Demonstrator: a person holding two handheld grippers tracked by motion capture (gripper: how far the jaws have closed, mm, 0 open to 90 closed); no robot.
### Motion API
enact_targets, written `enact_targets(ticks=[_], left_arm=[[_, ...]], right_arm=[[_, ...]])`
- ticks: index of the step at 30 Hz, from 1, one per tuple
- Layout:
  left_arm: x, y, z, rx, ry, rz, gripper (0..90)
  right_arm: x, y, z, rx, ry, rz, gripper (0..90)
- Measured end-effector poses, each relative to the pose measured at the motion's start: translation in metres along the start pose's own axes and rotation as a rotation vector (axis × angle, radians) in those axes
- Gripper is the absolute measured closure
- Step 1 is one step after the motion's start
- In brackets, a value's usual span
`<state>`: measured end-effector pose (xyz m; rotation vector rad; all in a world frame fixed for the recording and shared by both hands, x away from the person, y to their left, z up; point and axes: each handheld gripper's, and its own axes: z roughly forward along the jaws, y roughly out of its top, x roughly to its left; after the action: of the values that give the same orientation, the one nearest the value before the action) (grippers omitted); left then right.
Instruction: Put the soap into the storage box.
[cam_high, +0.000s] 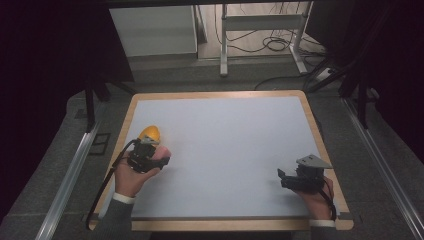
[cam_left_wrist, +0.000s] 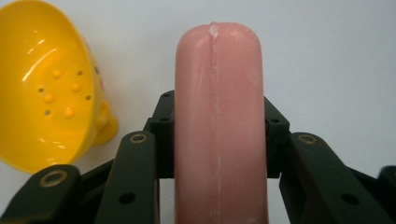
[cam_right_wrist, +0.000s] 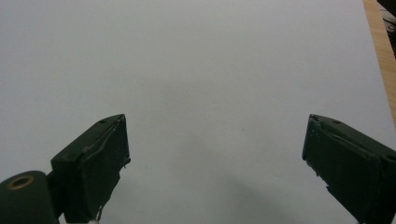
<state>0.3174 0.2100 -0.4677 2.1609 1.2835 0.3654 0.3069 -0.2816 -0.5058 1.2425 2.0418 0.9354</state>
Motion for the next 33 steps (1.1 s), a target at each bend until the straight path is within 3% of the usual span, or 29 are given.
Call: enact_targets(ticks=[10, 33], left_arm=[[0.015, 0.007, -0.002, -0.012, 0.018, -0.044, 59.6], [0.037, 0.024, -0.001, -0.011, 0.068, -0.072, 59.6]], right_arm=[[0.0, 0.0, 0.001, -0.004, 0.0, 0.0, 7.0], [0.0, -0.001, 0.002, 0.01, -0.011, 0.006, 6.9]])
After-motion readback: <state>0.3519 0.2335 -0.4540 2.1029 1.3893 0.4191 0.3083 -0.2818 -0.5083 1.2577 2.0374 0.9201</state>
